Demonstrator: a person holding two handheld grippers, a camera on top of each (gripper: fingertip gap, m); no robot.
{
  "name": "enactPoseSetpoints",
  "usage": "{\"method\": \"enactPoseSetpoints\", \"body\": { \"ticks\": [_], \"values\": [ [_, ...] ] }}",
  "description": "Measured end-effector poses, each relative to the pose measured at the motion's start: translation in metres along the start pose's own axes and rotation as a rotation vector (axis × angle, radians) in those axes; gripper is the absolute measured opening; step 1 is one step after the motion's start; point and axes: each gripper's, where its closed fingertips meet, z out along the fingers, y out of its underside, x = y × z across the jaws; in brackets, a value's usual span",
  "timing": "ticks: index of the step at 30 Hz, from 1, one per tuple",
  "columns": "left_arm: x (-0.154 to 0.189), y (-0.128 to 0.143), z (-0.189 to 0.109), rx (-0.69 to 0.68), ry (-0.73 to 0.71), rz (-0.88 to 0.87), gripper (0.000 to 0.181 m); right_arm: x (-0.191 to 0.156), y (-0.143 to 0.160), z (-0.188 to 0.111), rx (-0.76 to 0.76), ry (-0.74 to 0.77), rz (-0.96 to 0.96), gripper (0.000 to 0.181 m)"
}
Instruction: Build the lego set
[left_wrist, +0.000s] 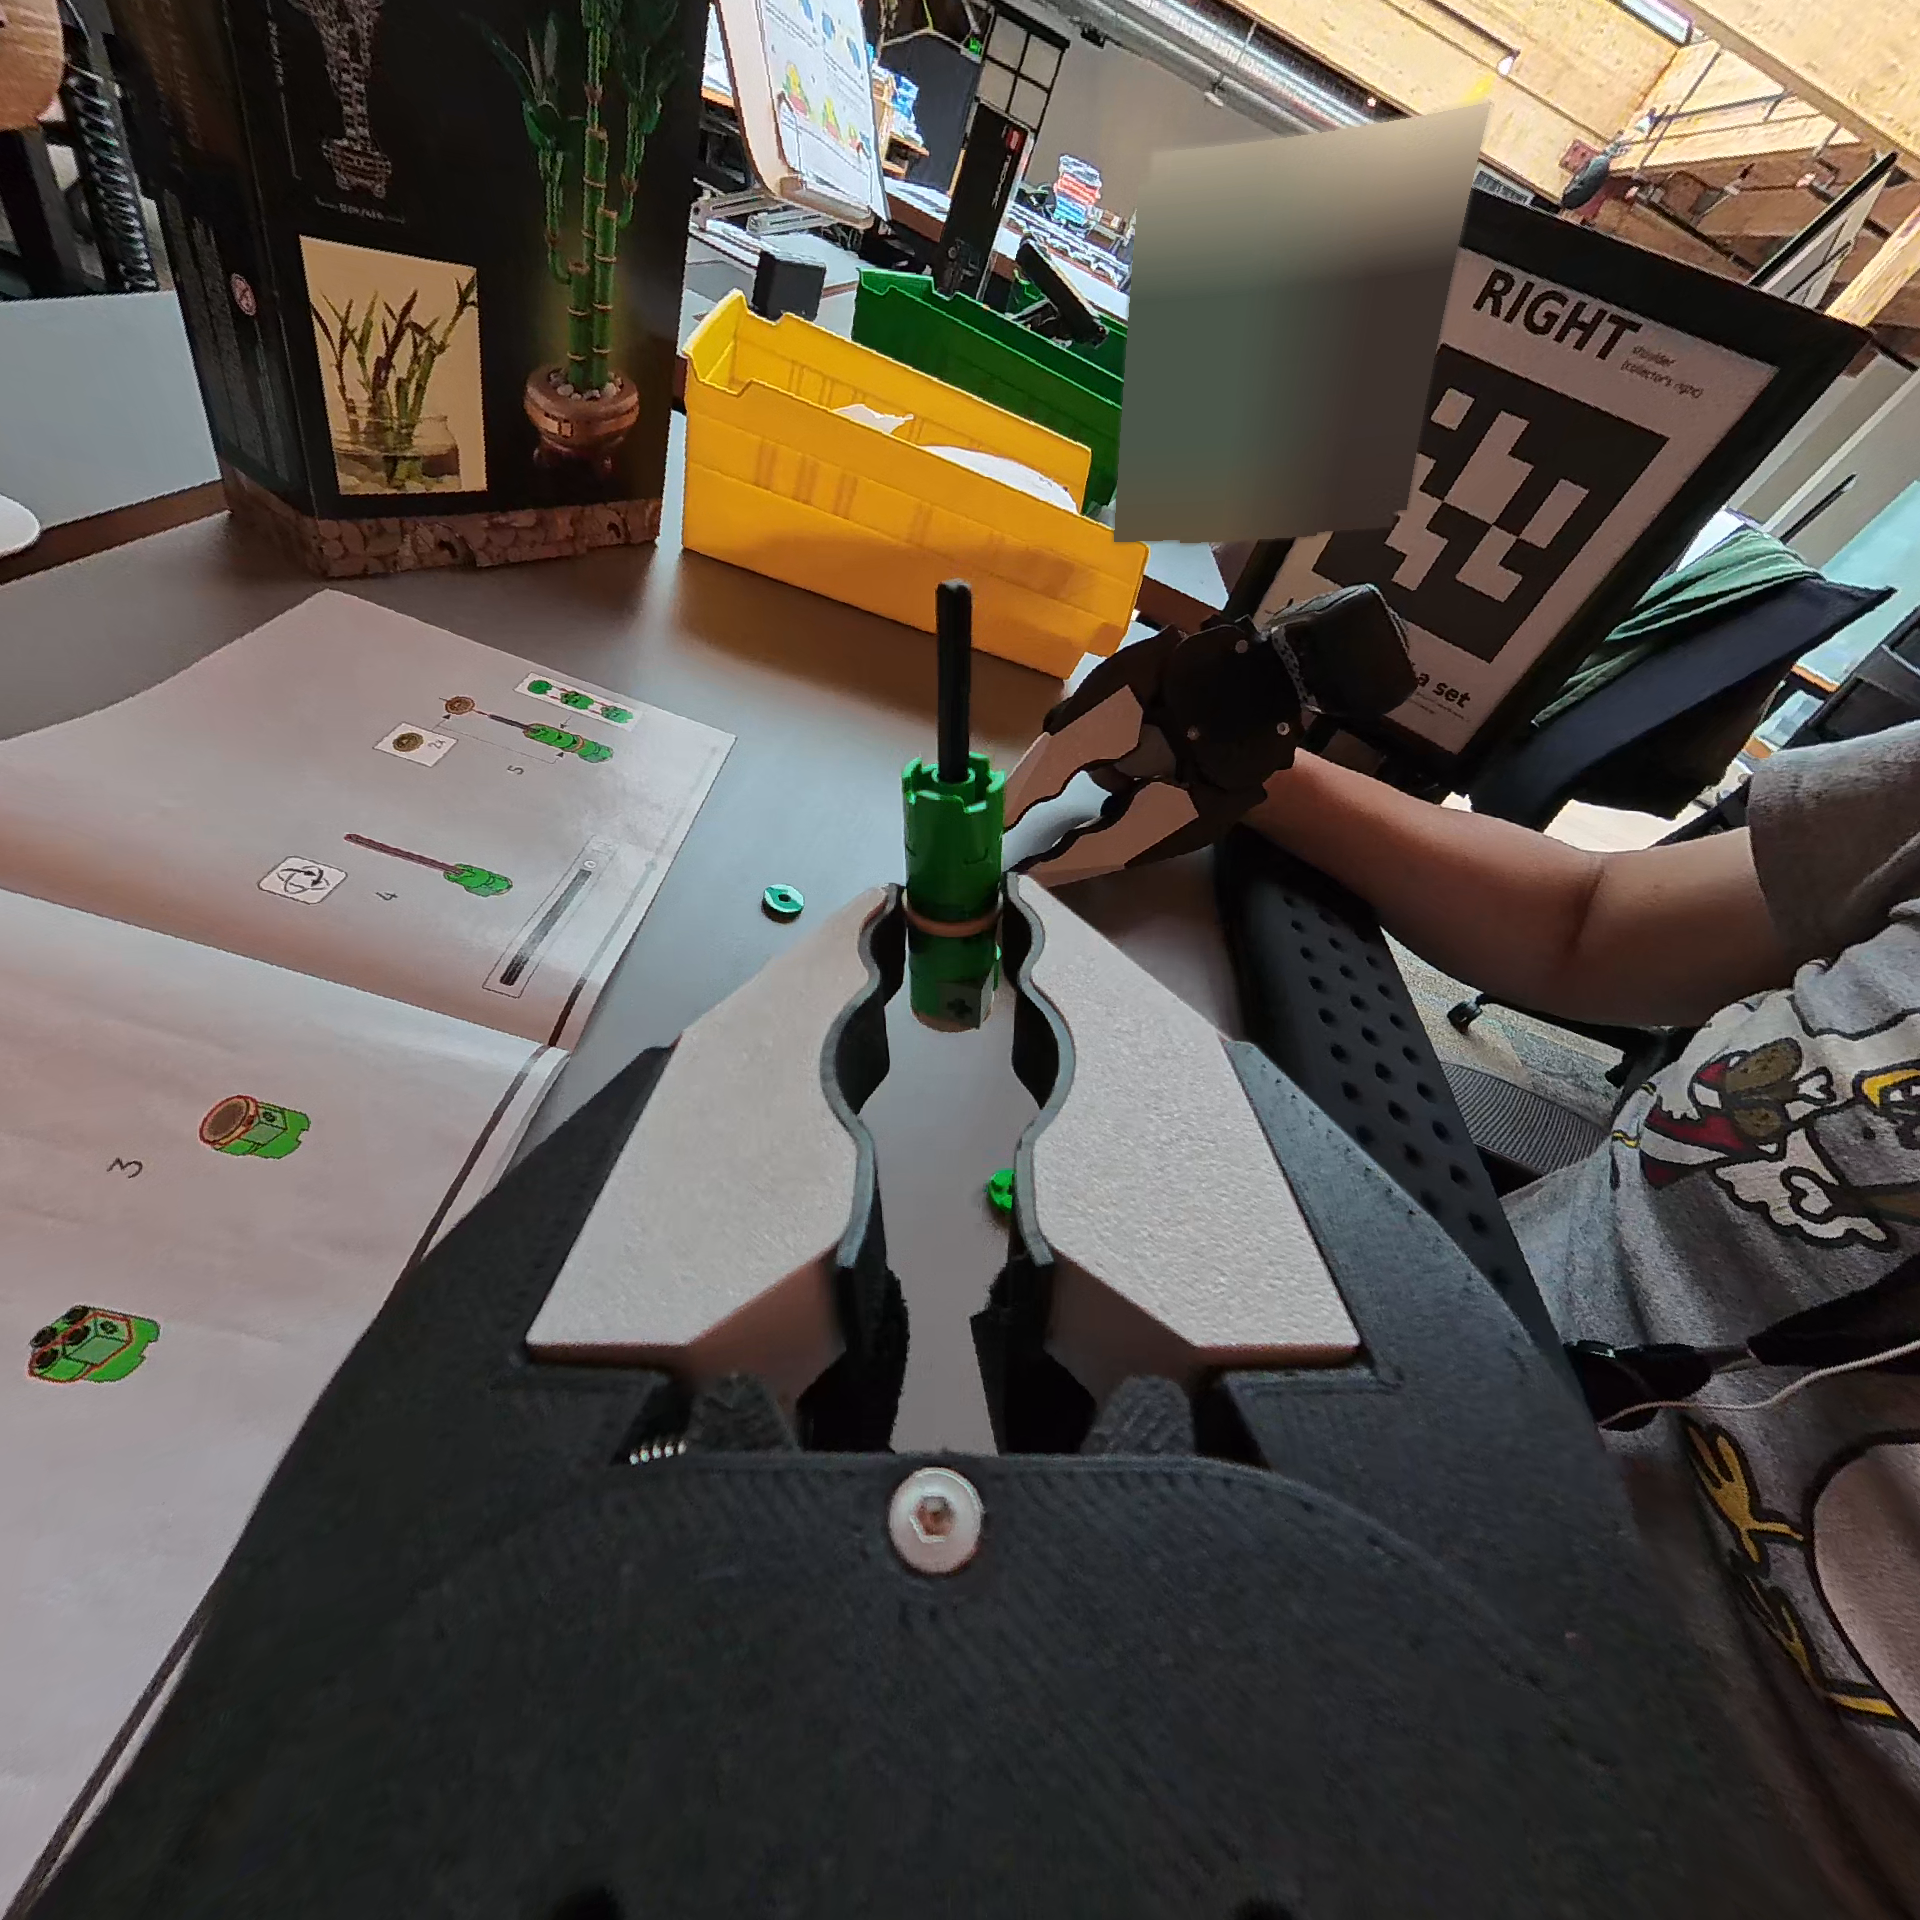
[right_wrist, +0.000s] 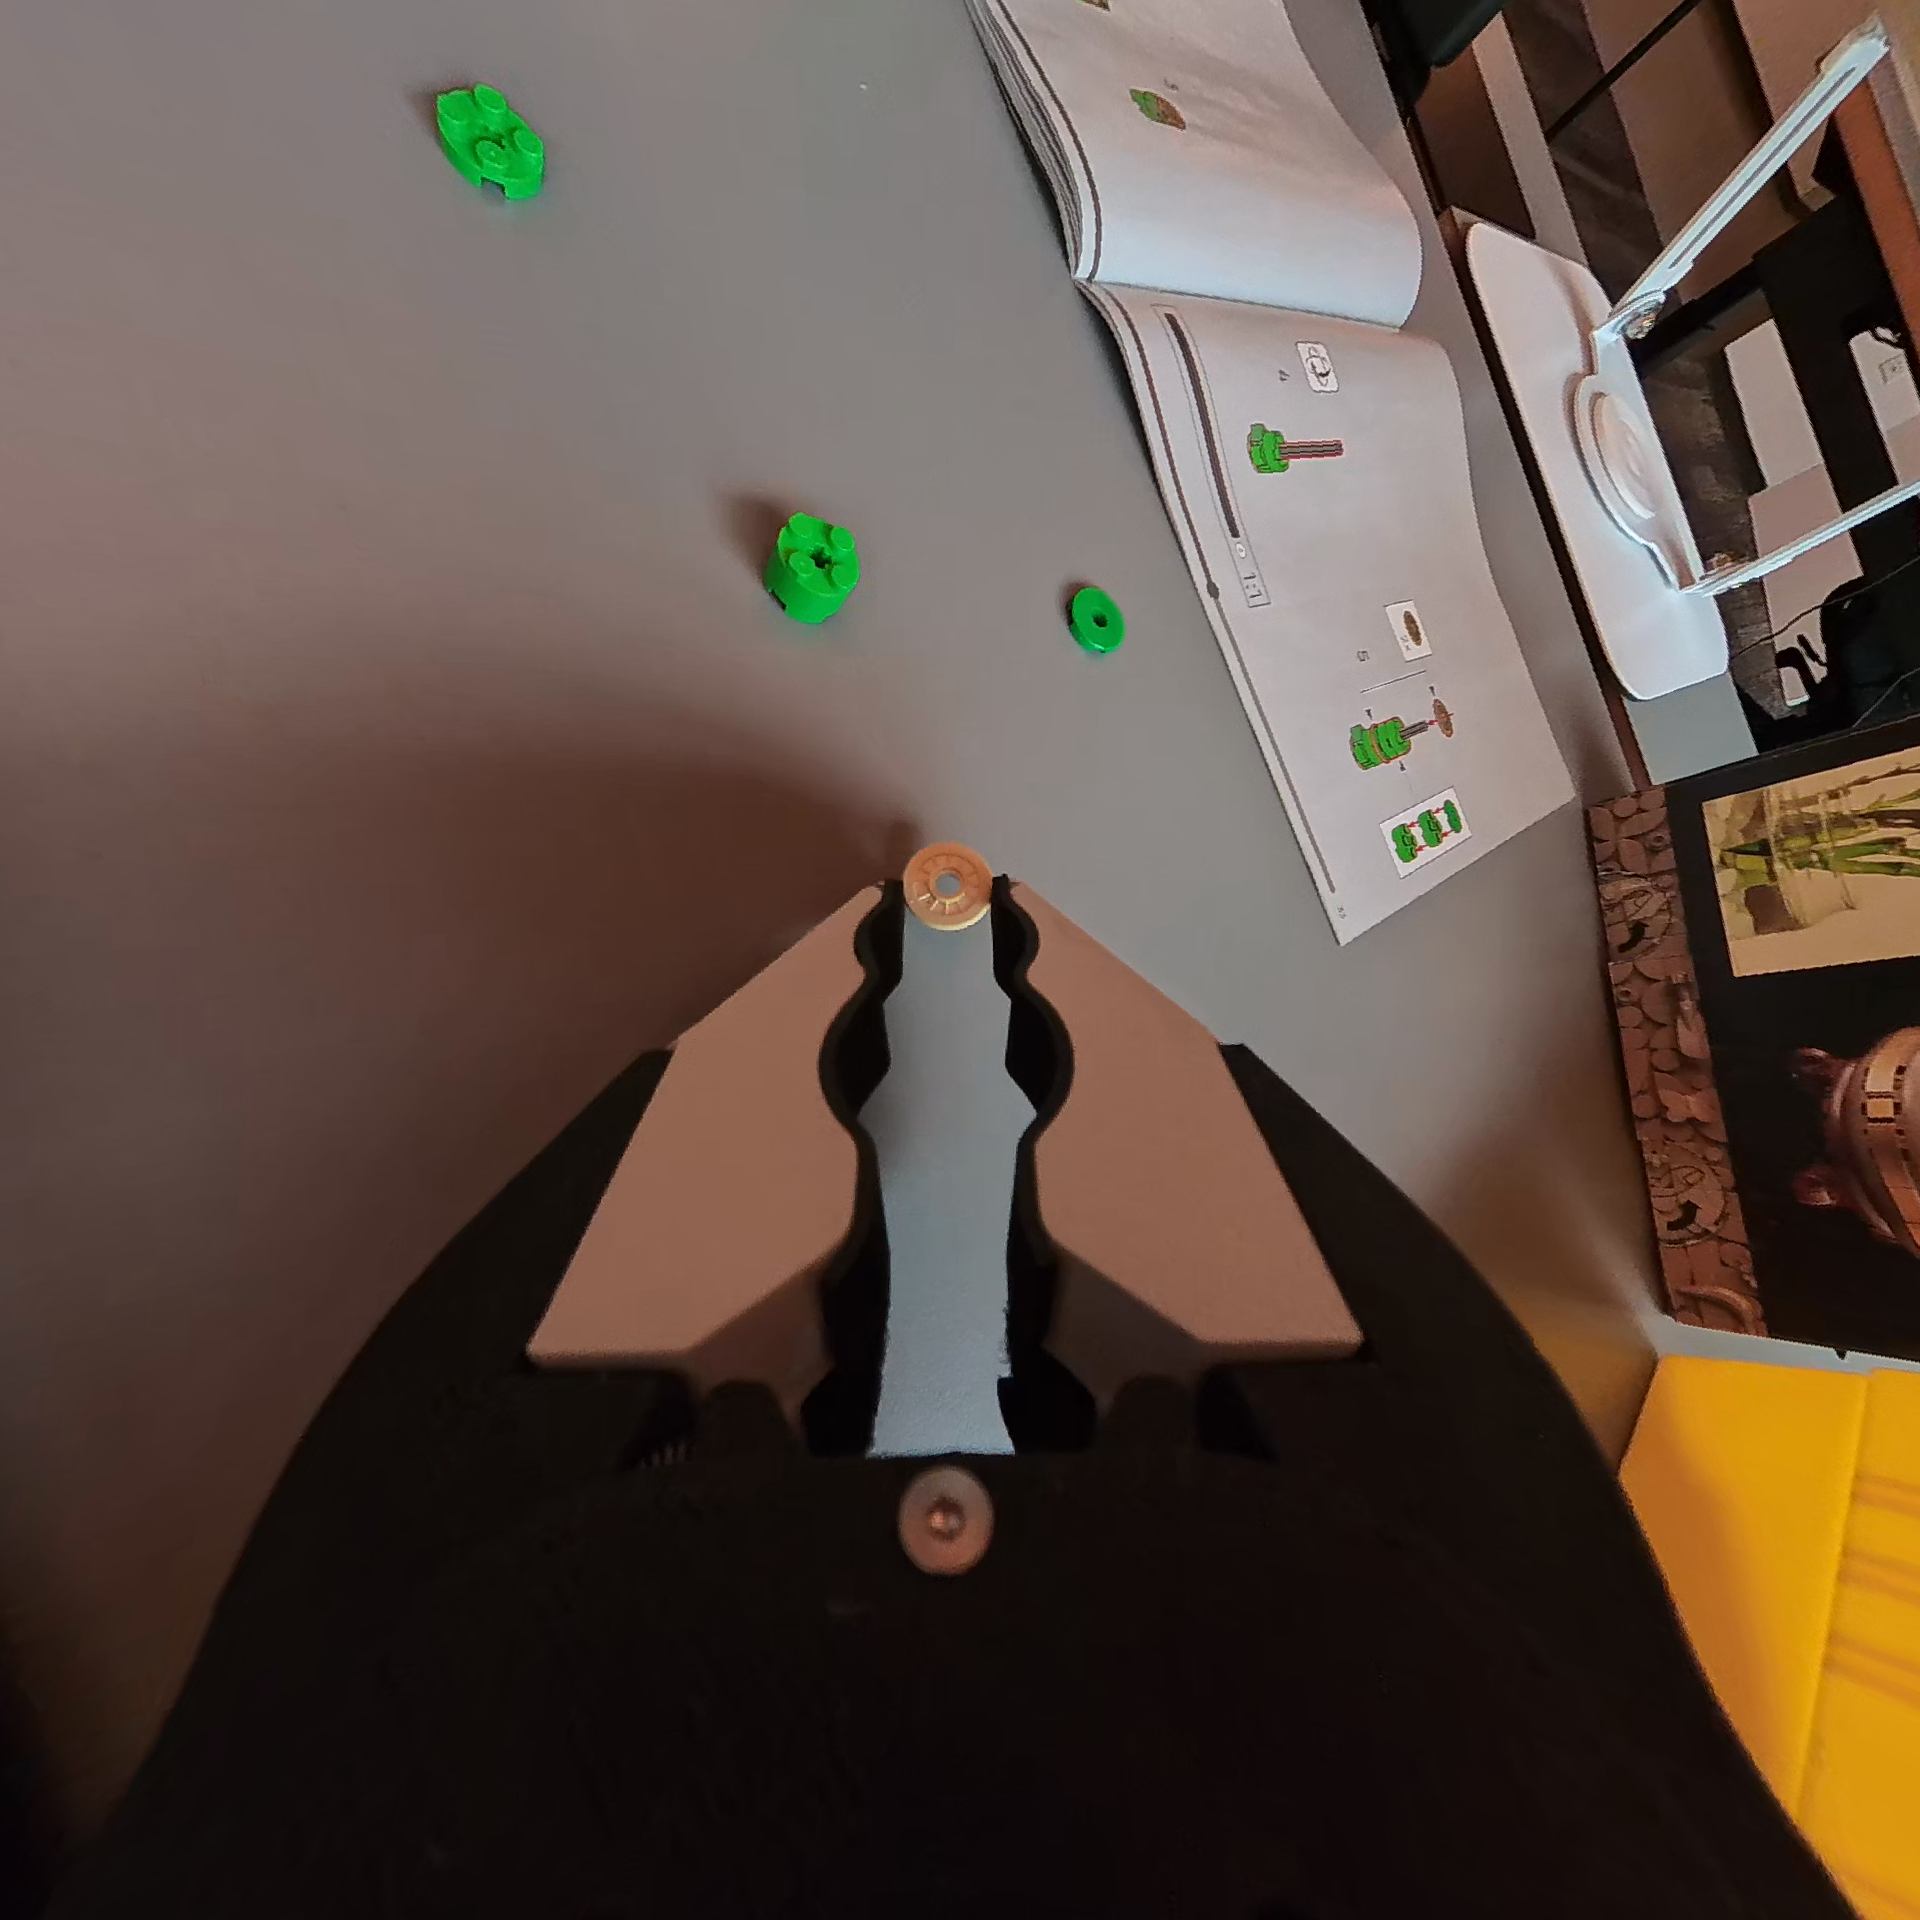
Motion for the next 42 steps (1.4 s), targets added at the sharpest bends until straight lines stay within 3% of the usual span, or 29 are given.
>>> {"method": "enactPoseSetpoints", "body": {
  "ticks": [8,13,18,22,27,32,42],
  "values": [
    [-0.006,0.006,0.009,-0.032,-0.061,0.047,0.016,0.024,-0.021,-0.015,0.094,0.09,0.026,0.016],
    [-0.009,0.007,0.014,-0.041,-0.093,0.08,0.016,0.076,-0.082,-0.051,0.304,0.173,0.106,0.016],
    [-0.008,0.006,0.02,-0.038,-0.104,0.106,0.016,0.113,-0.197,-0.099,0.667,-0.211,0.421,0.016],
    [-0.013,0.01,0.022,-0.059,-0.132,0.123,0.016,0.127,-0.241,-0.094,0.627,-0.355,0.432,0.016],
    [-0.021,0.013,0.019,-0.084,-0.191,0.165,0.016,0.111,-0.247,-0.051,0.536,-0.392,0.4,0.016],
    [-0.022,0.013,0.019,-0.082,-0.186,0.168,0.015,0.087,-0.235,-0.011,0.391,-0.49,0.364,0.016],
    [-0.02,0.009,0.017,-0.065,-0.189,0.216,0.016,0.069,-0.224,0.01,0.297,-0.555,0.357,0.016]
  ]
}}
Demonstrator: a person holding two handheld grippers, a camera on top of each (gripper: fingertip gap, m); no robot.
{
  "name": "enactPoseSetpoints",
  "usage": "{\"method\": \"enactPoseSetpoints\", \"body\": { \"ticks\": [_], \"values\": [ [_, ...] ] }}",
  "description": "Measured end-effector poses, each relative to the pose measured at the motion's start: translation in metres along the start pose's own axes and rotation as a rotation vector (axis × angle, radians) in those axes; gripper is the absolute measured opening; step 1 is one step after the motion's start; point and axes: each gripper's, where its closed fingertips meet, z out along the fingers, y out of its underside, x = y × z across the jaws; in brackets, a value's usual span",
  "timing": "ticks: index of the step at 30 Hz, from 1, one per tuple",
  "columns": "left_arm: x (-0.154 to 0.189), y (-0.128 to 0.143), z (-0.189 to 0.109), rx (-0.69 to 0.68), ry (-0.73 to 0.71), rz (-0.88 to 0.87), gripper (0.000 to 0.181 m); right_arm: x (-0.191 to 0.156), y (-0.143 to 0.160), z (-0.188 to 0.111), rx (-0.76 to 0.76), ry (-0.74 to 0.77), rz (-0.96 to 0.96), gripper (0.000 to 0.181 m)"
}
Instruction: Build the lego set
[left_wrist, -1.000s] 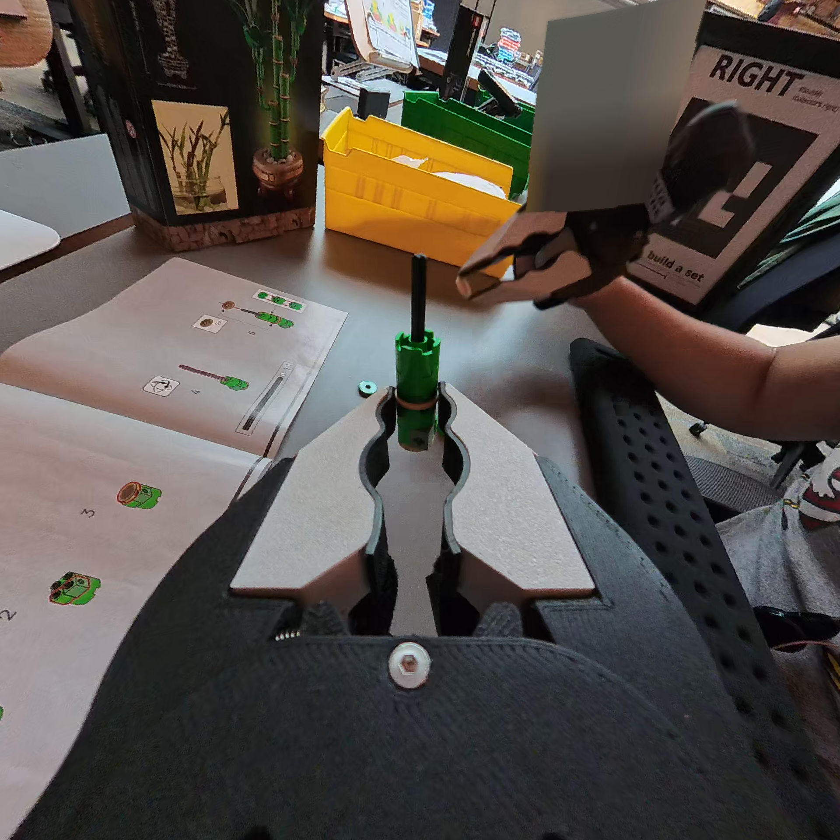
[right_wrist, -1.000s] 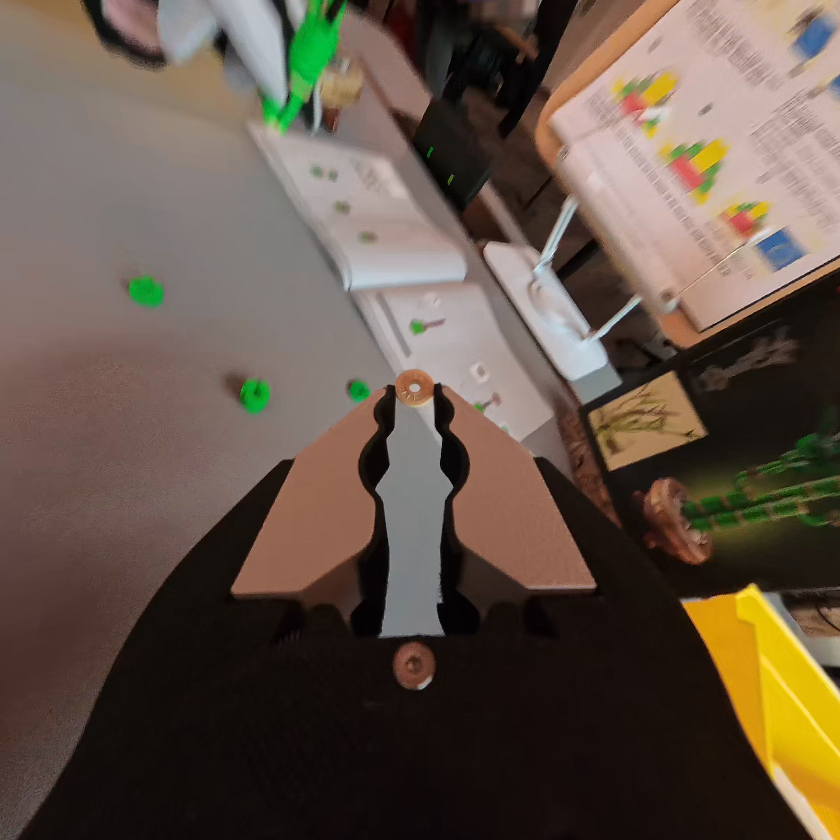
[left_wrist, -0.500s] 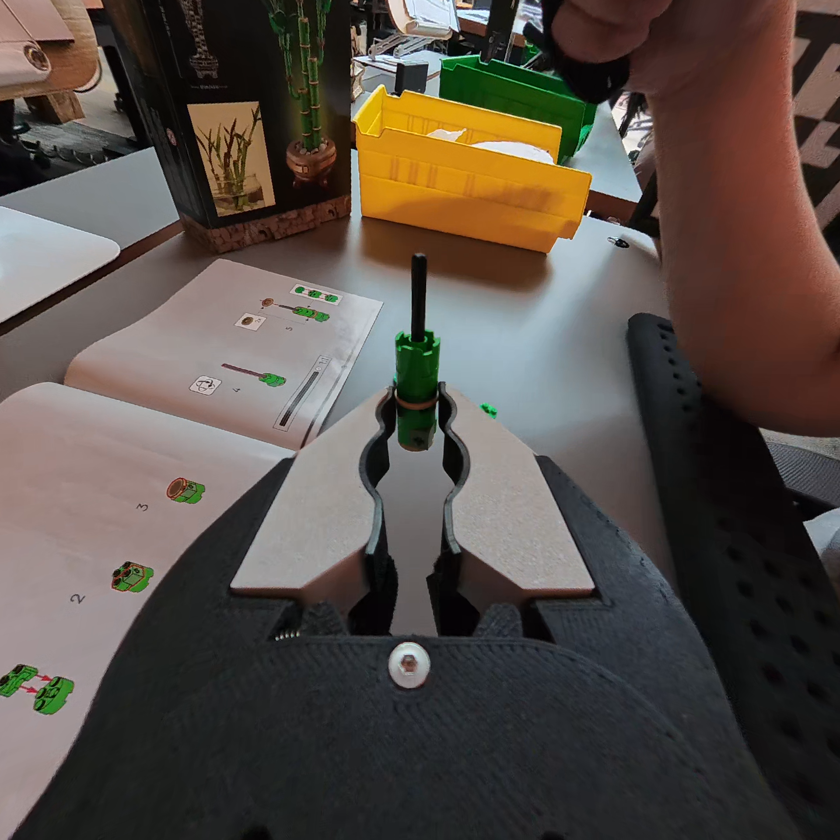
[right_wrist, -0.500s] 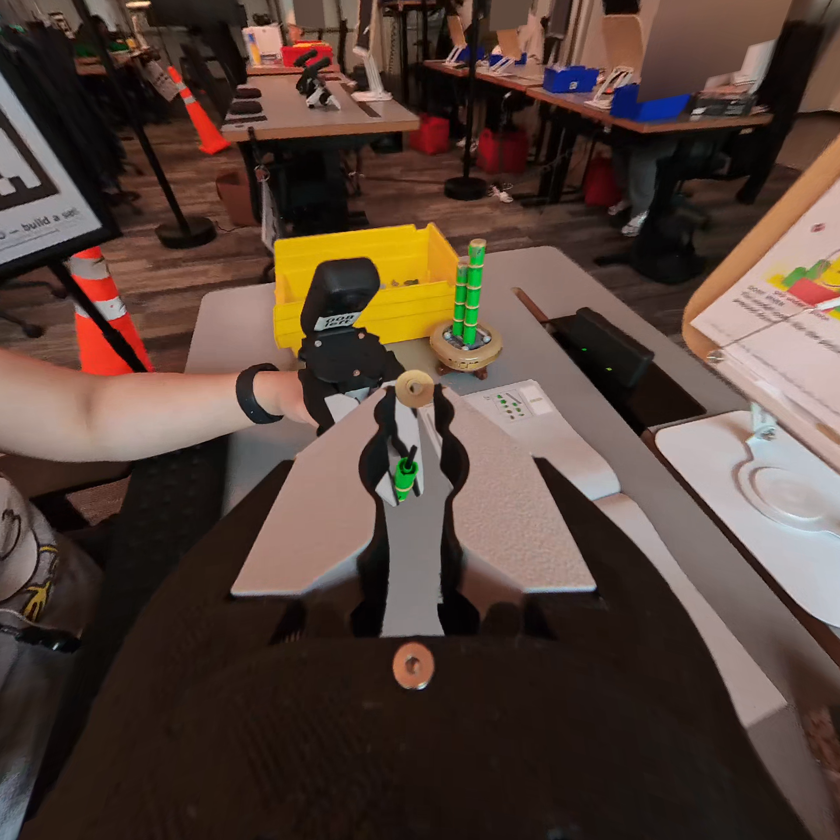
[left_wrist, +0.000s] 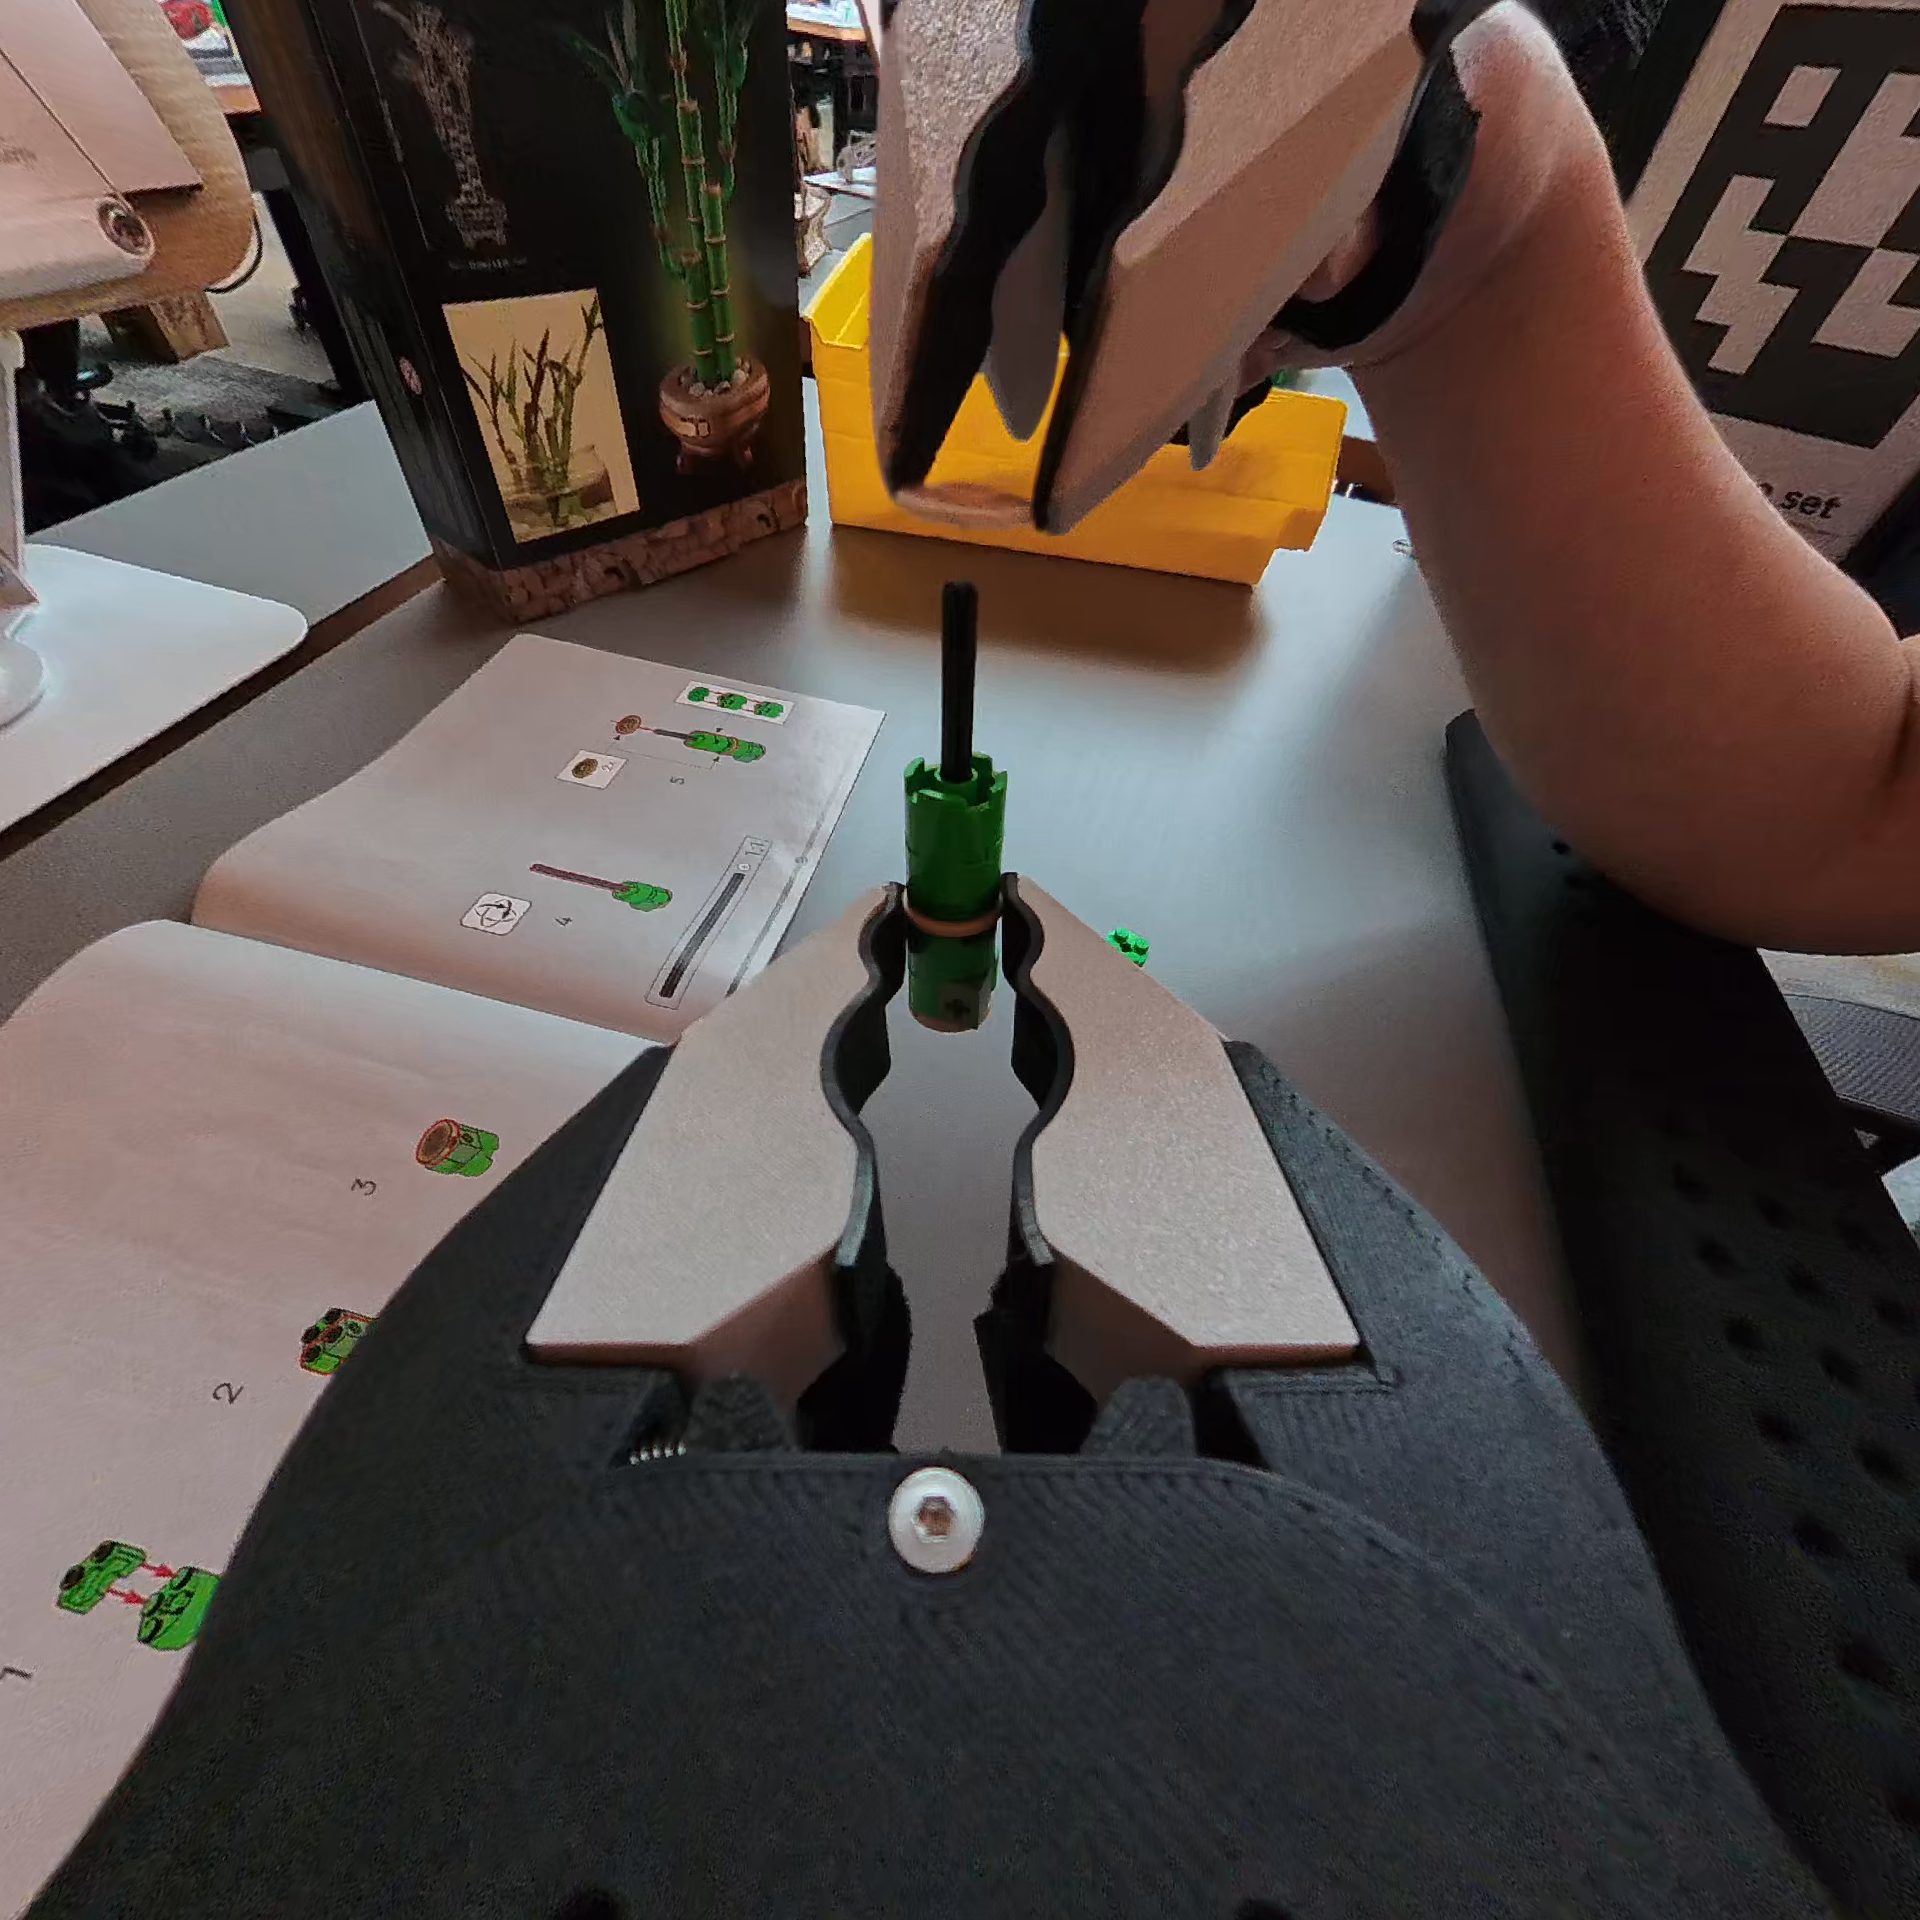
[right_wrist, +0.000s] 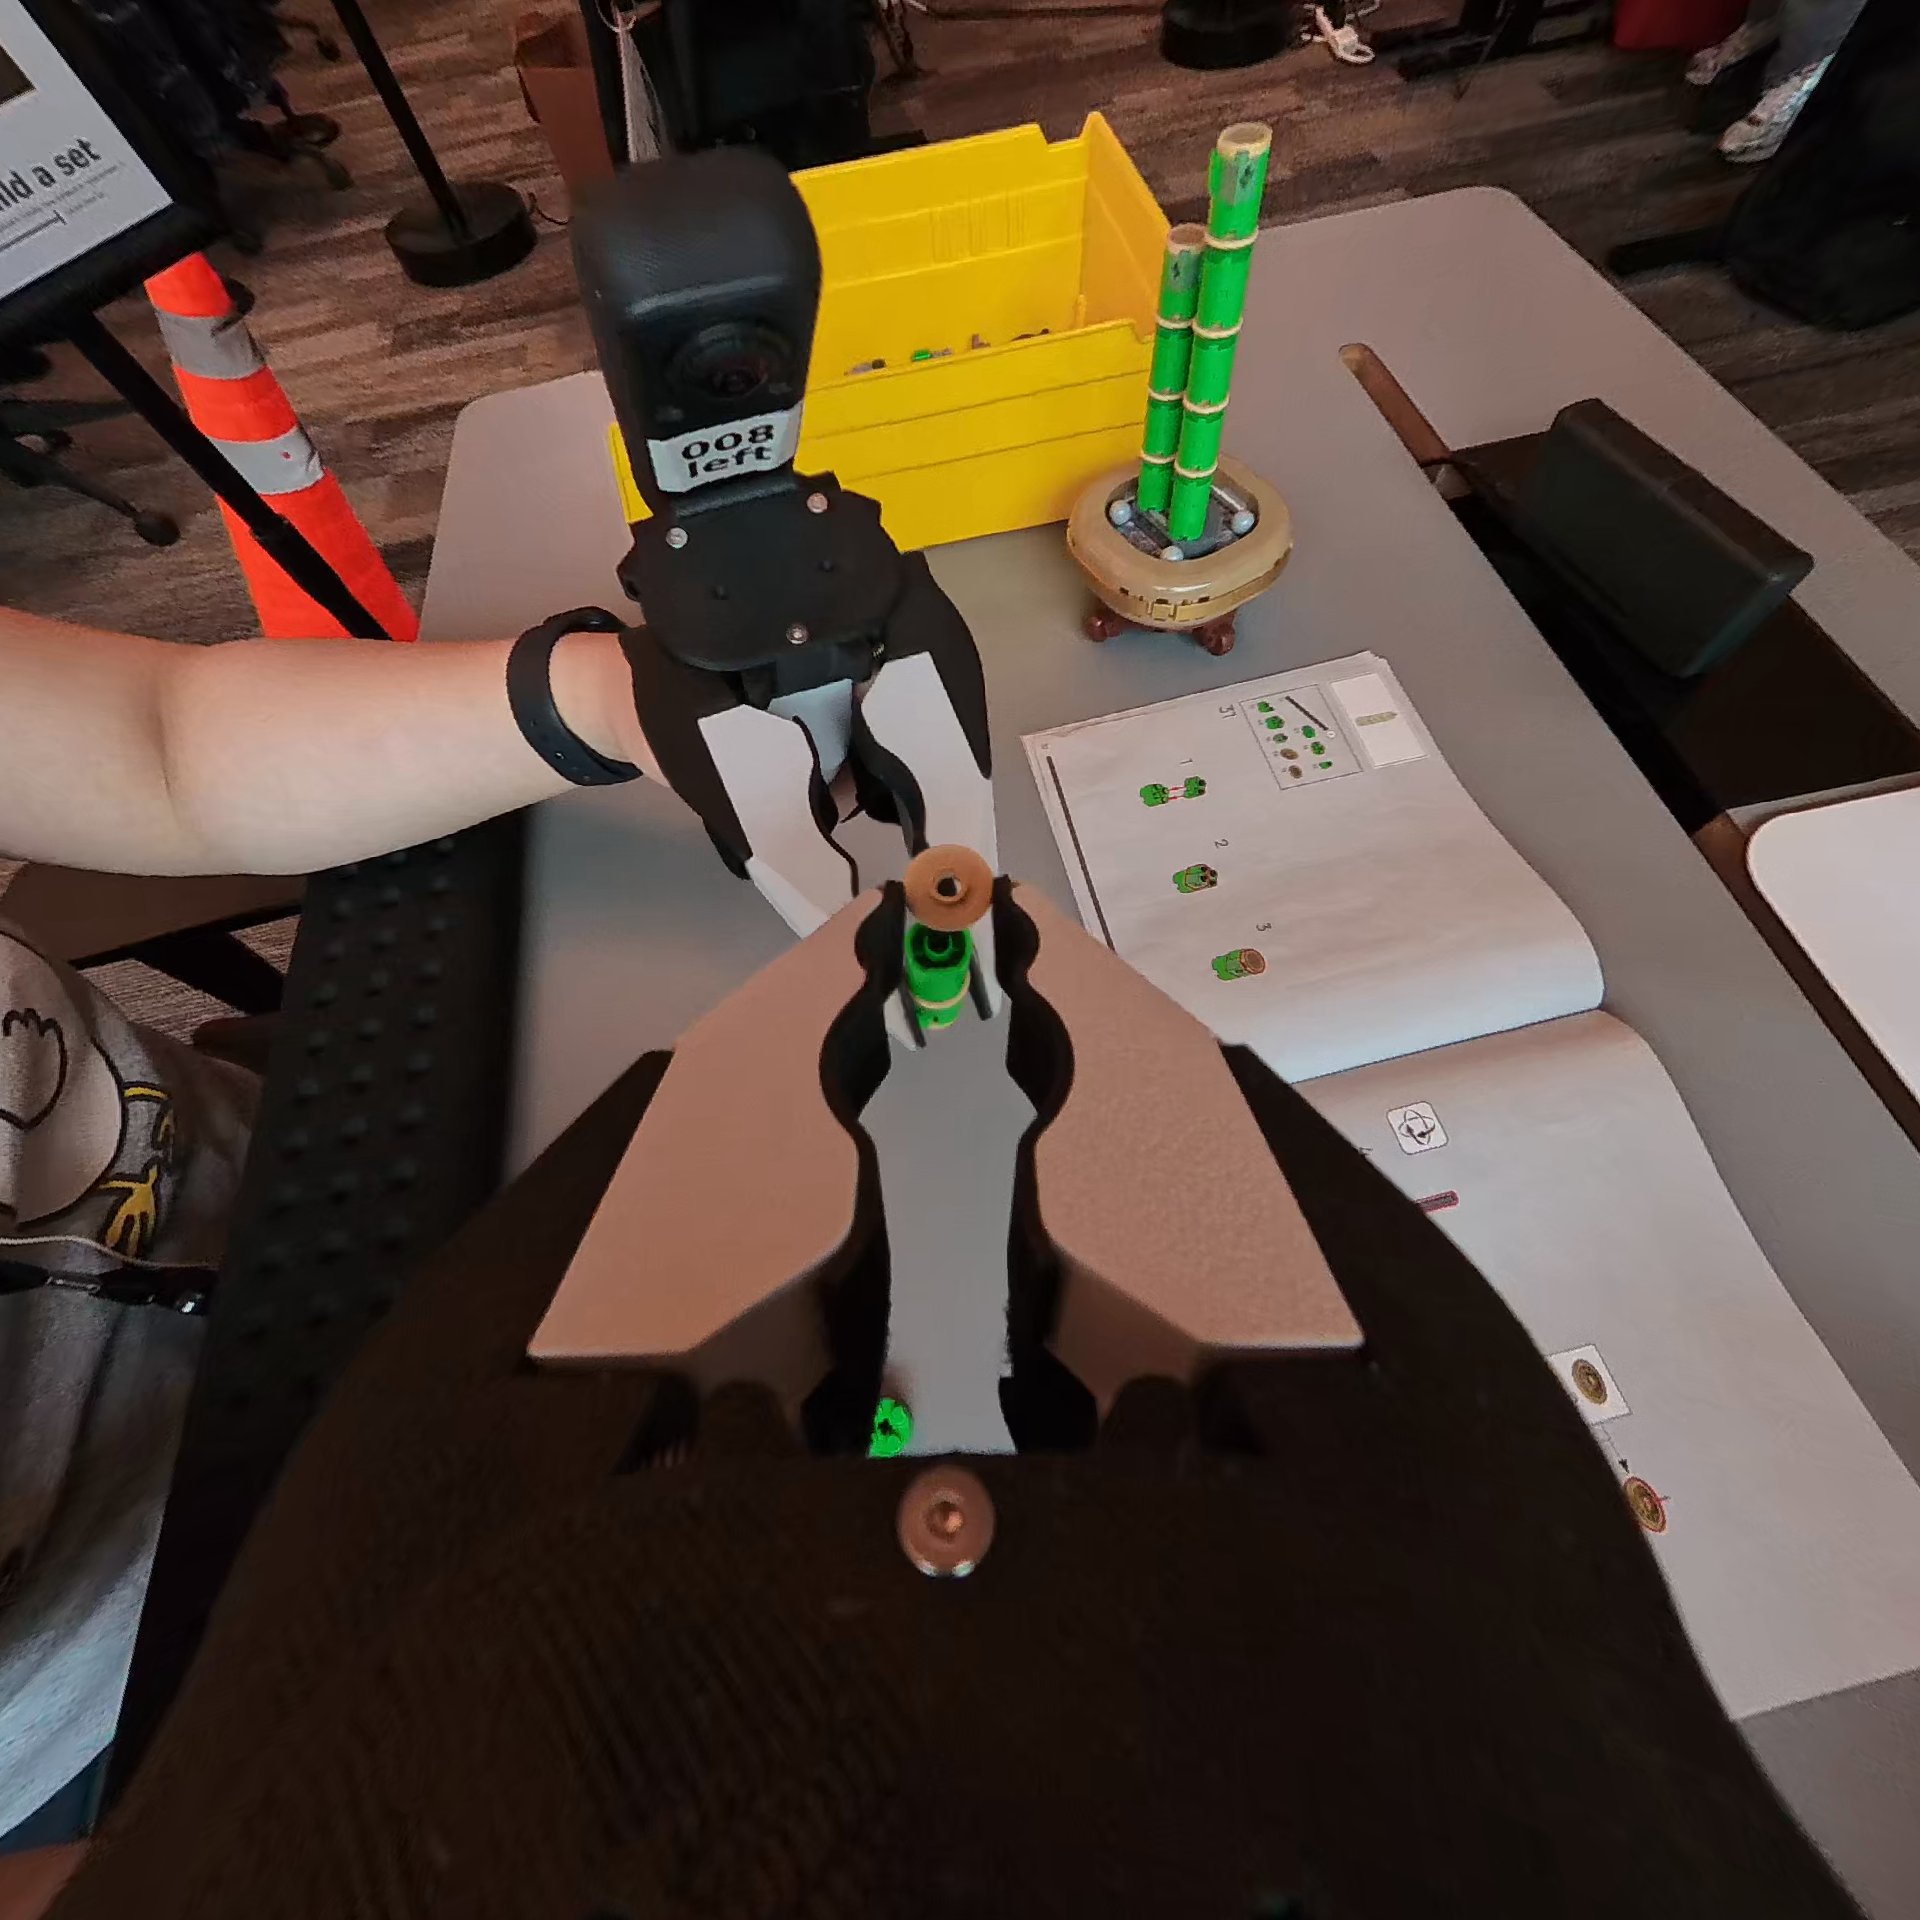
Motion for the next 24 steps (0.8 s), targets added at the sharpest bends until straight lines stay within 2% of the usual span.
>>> {"method": "enactPoseSetpoints", "body": {
  "ticks": [14,15,17,18,20,22,24],
  "values": [
    [0.002,0.0,0.0,-0.012,-0.008,0.033,0.016,-0.005,0.012,0.008,-0.08,-0.003,-0.038,0.016],
    [0.002,0.0,-0.001,-0.012,-0.008,0.033,0.016,-0.004,0.011,0.009,-0.074,0.004,-0.041,0.019],
    [0.002,-0.002,-0.001,-0.006,-0.005,0.03,0.016,0.001,0.006,0.007,-0.049,0.047,-0.041,0.045],
    [0.003,-0.002,-0.001,-0.001,-0.002,0.027,0.016,0.002,0.003,0.003,-0.031,0.058,-0.048,0.047],
    [0.004,-0.005,-0.002,0.012,0.008,0.018,0.016,0.002,-0.004,-0.004,0.024,0.063,-0.066,0.045],
    [0.006,-0.008,-0.003,0.029,0.019,0.007,0.016,-0.003,-0.006,-0.007,0.062,0.021,-0.079,0.03],
    [0.007,-0.011,-0.004,0.047,0.03,-0.003,0.016,-0.006,-0.004,-0.001,0.073,-0.023,-0.07,0.027]
  ]
}}
